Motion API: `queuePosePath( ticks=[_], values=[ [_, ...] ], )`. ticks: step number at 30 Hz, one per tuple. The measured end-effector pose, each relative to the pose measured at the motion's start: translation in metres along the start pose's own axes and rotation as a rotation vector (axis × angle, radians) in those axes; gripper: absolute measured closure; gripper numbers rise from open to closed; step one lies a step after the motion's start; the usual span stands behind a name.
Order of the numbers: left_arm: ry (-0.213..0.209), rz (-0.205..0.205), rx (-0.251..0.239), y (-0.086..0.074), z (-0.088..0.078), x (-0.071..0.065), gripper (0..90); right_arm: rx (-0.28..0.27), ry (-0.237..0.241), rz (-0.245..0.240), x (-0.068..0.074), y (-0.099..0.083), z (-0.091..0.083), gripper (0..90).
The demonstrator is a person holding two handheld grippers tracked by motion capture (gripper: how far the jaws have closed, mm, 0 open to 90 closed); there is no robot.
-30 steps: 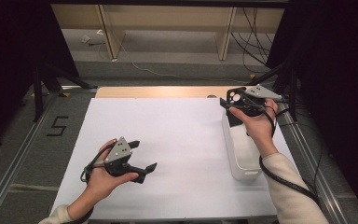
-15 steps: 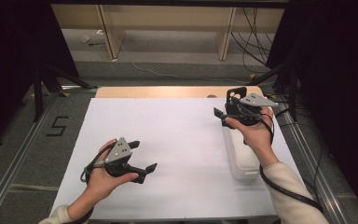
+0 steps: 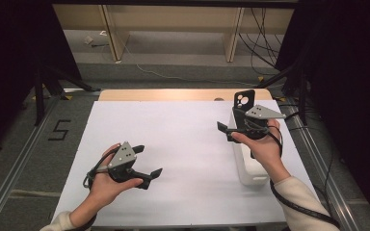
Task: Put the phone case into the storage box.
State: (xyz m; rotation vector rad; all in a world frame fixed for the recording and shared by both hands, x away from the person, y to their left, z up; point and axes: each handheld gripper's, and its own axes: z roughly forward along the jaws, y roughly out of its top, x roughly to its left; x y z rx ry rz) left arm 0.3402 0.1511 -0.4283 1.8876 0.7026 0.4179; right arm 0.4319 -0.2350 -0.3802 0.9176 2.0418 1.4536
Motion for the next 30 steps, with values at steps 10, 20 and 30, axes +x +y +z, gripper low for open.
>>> queuePosePath(
  ticks=[10, 20, 30],
  values=[
    [0.001, 0.001, -0.001, 0.000, 0.000, 0.000, 2.0, 0.012, 0.036, -0.011, 0.009, -0.009, -0.010, 15.9],
    [0.000, -0.001, -0.001, 0.000, 0.000, 0.000, 1.9, 0.005, 0.078, -0.009, 0.016, -0.015, -0.018, 16.1],
    [-0.001, 0.001, -0.002, 0.000, 0.000, 0.000, 1.9, 0.007, 0.103, -0.004, 0.021, -0.022, -0.026, 15.9]
  ],
)
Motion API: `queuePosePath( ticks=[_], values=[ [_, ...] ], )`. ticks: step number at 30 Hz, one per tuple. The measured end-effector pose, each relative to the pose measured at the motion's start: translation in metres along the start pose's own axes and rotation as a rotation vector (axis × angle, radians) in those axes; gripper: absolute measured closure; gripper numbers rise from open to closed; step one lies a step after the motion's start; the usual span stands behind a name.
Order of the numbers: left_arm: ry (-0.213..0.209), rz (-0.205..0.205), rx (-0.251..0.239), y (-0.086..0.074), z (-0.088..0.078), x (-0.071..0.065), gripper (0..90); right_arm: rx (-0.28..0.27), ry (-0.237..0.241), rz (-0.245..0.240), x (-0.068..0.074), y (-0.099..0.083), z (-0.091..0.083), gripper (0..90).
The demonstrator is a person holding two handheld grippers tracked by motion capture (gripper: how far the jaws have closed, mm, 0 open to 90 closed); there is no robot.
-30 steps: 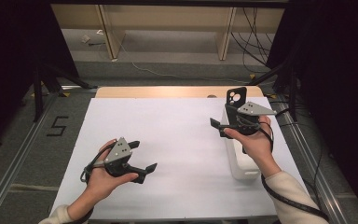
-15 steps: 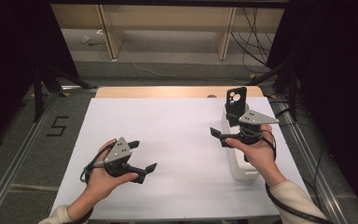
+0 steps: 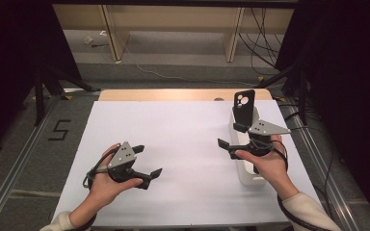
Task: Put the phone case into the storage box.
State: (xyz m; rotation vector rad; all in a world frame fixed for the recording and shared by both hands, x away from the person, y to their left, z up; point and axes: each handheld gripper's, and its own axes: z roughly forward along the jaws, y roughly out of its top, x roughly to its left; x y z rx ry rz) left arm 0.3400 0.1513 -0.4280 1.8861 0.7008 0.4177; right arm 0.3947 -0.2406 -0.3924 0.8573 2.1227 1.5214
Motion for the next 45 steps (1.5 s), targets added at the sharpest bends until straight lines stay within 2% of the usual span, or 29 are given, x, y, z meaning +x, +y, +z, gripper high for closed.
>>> queuePosePath(
  ticks=[7, 45],
  values=[
    [0.000, 0.000, 0.000, 0.000, 0.000, 0.000, 1.9, 0.013, 0.008, -0.003, 0.002, -0.004, -0.004, 15.6],
    [0.001, 0.000, 0.003, 0.000, 0.000, 0.000, 2.0, 0.010, 0.032, -0.018, 0.015, -0.016, -0.027, 15.5]
  ],
)
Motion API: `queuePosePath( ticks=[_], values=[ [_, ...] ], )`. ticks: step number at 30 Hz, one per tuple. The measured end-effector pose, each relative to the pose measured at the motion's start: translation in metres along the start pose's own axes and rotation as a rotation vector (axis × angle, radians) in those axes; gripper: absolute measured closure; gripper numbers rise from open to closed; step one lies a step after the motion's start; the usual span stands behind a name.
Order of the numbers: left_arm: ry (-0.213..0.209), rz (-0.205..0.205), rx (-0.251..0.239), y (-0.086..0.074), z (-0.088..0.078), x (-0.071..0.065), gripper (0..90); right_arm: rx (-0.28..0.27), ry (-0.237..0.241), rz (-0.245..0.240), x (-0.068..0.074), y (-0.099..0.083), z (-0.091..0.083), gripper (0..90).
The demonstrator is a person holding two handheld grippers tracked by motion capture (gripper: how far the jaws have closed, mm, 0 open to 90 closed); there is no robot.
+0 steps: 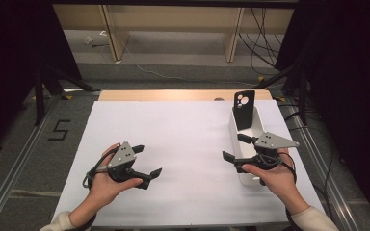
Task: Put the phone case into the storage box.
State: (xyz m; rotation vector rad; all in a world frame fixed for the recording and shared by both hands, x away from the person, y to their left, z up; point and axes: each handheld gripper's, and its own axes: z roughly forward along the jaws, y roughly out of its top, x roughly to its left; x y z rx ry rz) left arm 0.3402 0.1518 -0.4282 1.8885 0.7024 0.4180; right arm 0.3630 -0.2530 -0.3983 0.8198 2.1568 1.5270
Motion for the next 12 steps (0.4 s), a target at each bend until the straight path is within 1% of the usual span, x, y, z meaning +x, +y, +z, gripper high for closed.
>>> queuePosePath(
  ticks=[12],
  values=[
    [-0.003, -0.001, 0.002, 0.0003, 0.0006, 0.0003, 2.2, -0.005, 0.006, 0.001, 0.0009, -0.0013, -0.0001, 15.7]
  ],
)
